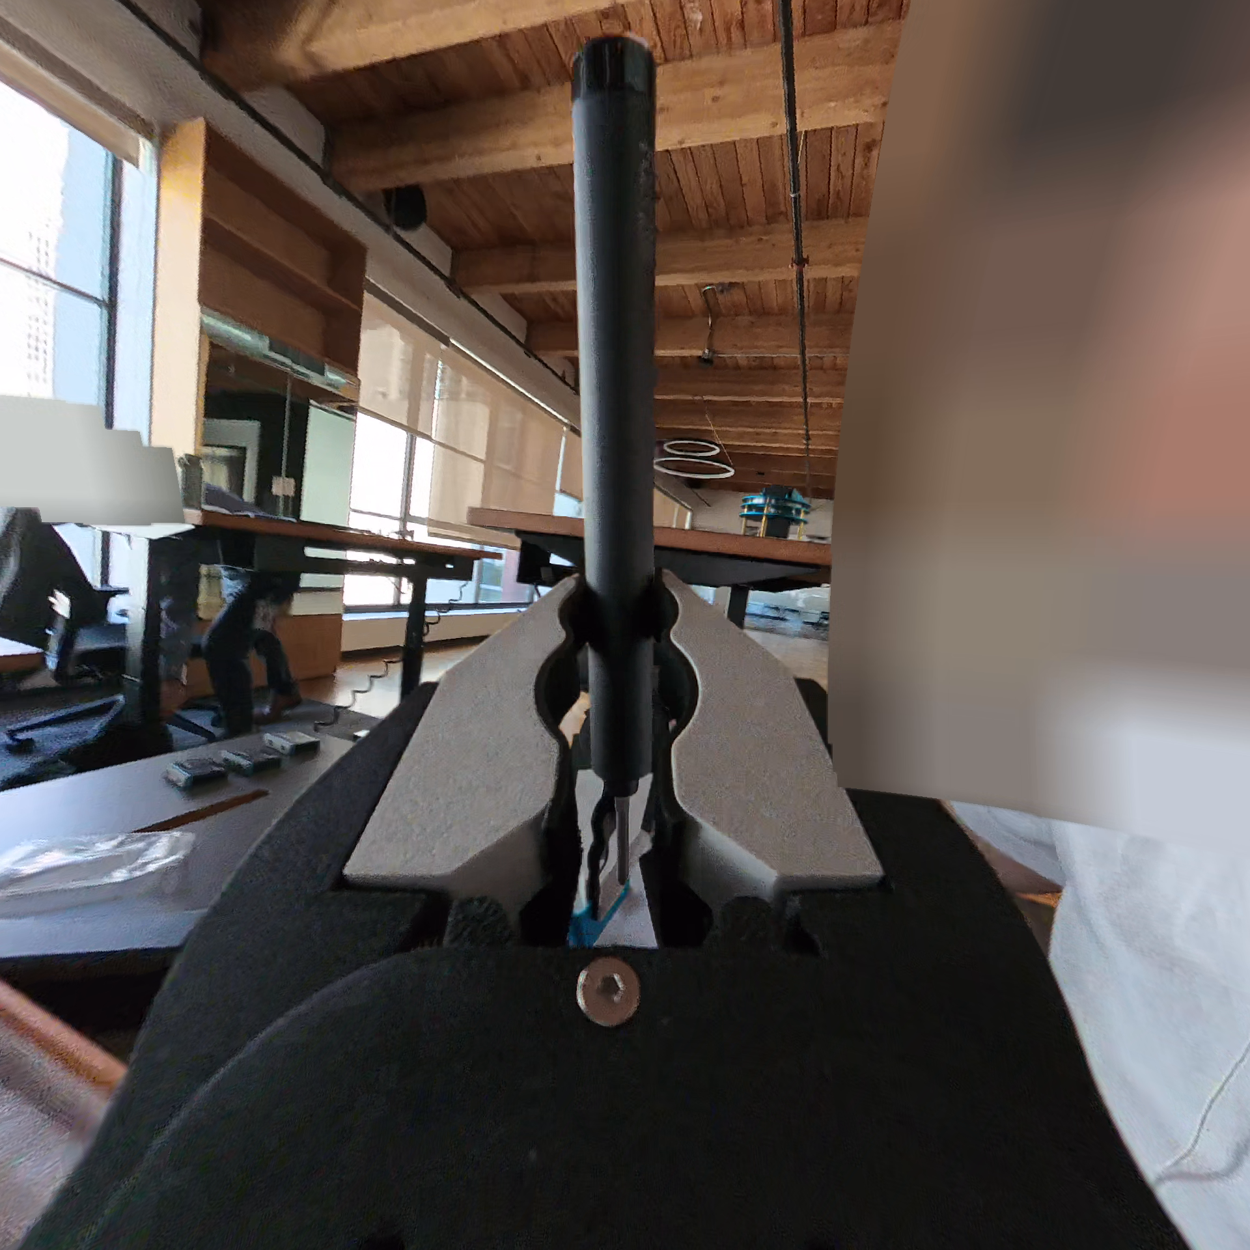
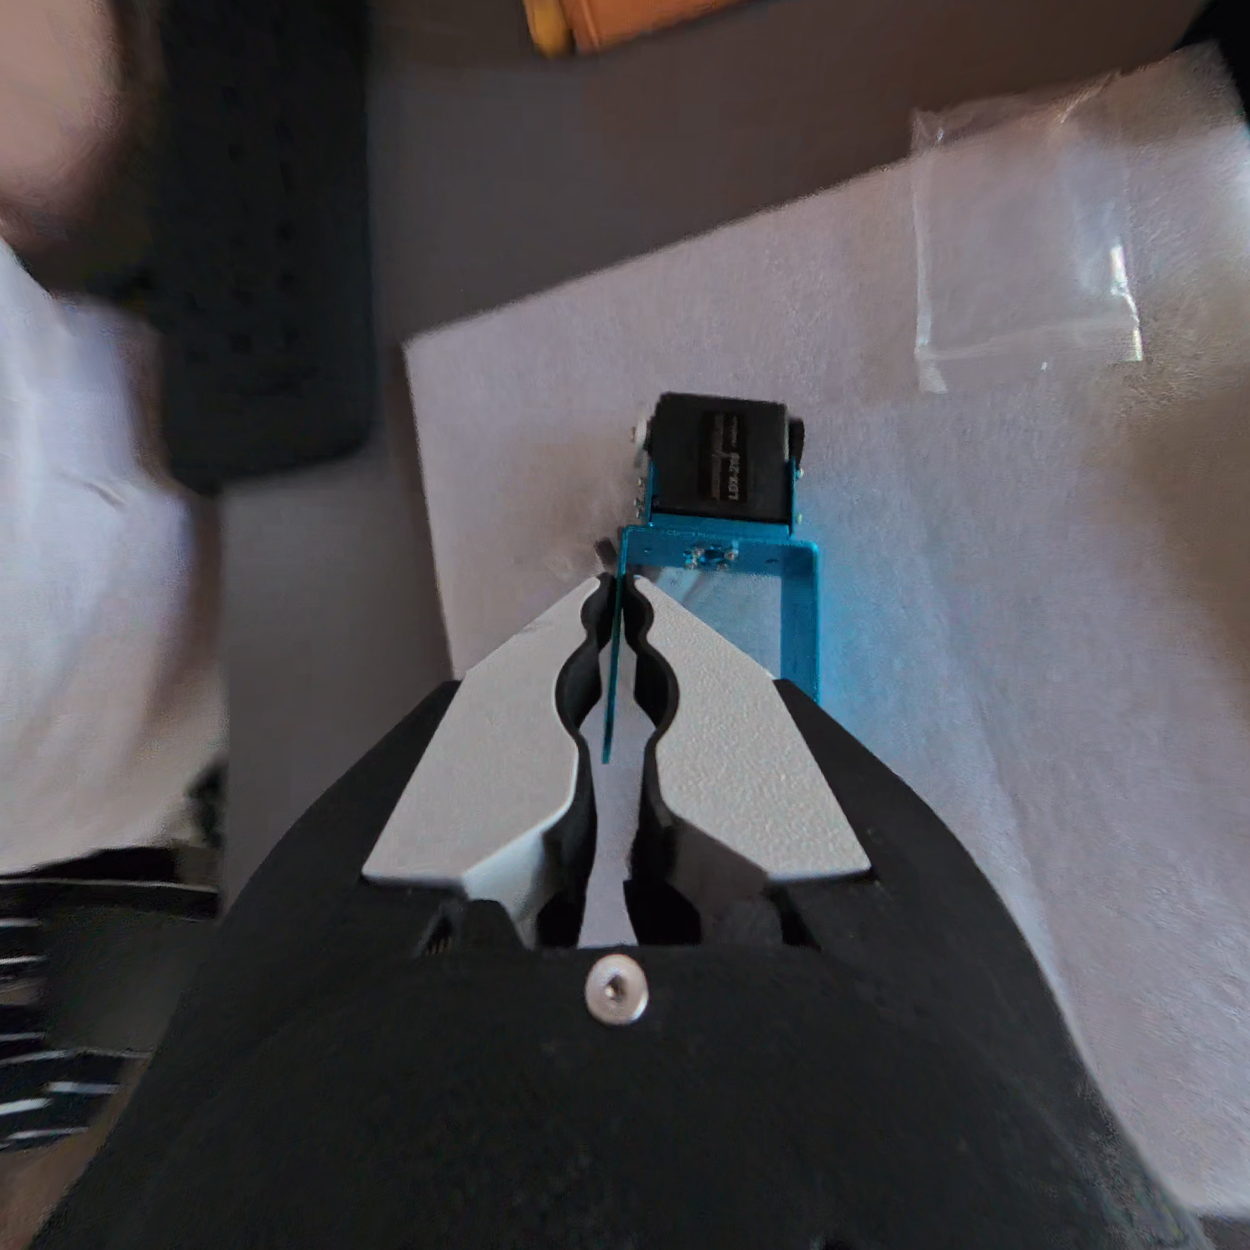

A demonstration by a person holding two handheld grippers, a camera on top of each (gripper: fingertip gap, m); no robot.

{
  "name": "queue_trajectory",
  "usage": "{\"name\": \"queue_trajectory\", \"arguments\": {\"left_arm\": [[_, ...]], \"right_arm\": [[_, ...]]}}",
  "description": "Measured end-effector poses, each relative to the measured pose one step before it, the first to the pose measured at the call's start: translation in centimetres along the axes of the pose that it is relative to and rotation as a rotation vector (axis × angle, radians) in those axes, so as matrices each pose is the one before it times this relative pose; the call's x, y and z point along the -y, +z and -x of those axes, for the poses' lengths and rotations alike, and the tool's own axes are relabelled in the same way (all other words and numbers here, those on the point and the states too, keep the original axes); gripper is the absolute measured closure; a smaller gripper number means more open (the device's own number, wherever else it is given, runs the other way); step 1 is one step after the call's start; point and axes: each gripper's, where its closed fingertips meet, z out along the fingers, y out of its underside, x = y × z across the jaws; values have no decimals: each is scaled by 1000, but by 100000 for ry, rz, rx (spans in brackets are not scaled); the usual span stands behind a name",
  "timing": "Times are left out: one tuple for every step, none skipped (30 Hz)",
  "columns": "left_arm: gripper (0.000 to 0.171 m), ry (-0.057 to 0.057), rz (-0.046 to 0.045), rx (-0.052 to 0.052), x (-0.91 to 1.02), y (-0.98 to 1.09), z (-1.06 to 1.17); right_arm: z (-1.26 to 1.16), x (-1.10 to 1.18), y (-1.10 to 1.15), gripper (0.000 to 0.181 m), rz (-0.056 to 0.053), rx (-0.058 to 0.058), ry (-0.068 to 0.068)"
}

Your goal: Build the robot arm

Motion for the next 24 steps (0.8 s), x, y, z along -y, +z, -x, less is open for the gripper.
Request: {"name": "queue_trajectory", "arguments": {"left_arm": [[156, 4159, 1233, 1935, 599, -1035, -670], [156, 3175, 2430, 3039, 412, -982, -378], [156, 1778, 2894, 2711, 269, -908, -267], [156, 1132, 3560, 1797, 167, -834, -278], [156, 751, 2925, 1825, 213, -822, -218], [156, 825, 1300, 1743, 324, -781, -213], [156, 1060, 551, 1090, 337, -712, -297], [156, 972, -117, 581, 332, -622, -355], [156, 794, -564, 271, 272, -484, -366], [156, 809, -337, 741, 169, -349, -229], [156, 689, -186, 1508, 74, -209, -33], [156, 135, -312, 1754, 64, -94, 111], [156, -581, -179, 648, 23, 20, 56], [156, -970, -82, -723, -15, 110, -47], [156, -955, -146, -913, -34, 146, -25], [156, -472, -570, -123, -20, 179, 101], [156, -142, -649, -247, -53, 210, 77], [156, -387, -361, -1058, -122, 237, -57], [156, -421, -175, -764, -147, 214, -36], [156, -255, 292, -416, -193, 177, -10], [156, -333, 726, -678, -227, 134, -44], [155, -419, 431, -459, -194, 60, -37], [155, -299, 68, -192, -143, -5, 3], [156, -363, -46, -656, -95, -61, -77]], "right_arm": [[143, 946, -319, 180, -6414, 7438, 8328], [161, 725, -225, 180, -4812, 8967, 9568], [-2, 708, -177, 180, -3914, 8418, 9557], [-158, 783, -40, 180, -4784, 7414, 10345], [-206, 591, 67, 180, -3312, 7459, 11674], [-263, 302, 172, 180, -986, 6573, 10365], [-145, 14, 170, 180, 1296, 6809, 8281], [38, 205, -29, 179, 765, 6921, 6481], [-87, 468, -229, 180, -593, 3778, 3553], [-145, 371, -307, 180, -618, 304, -793], [-128, 23, -256, 179, 1125, -1633, -3269], [-123, 50, -248, 178, 975, -2198, -2581], [-242, 242, -274, 177, -258, -3402, -2769], [-278, 328, -228, 175, -1054, -4383, -4065], [-186, 155, -177, 174, -186, -3782, -3594], [-119, 135, -142, 173, -43, -3200, -3285], [-42, 180, -40, 172, -676, -2841, -4768], [-4, 67, 75, 172, -366, -2134, -3967], [-34, 92, 100, 172, -626, -1921, -1117], [-81, 158, 129, 168, -1478, -2554, -1091], [168, 172, 199, 167, -1332, -1430, -3144], [292, 91, 244, 166, -551, -999, -4032], [-160, 145, 107, 167, -268, -4458, -4857], [-455, 288, -38, 166, -1158, -7186, -6035]]}}
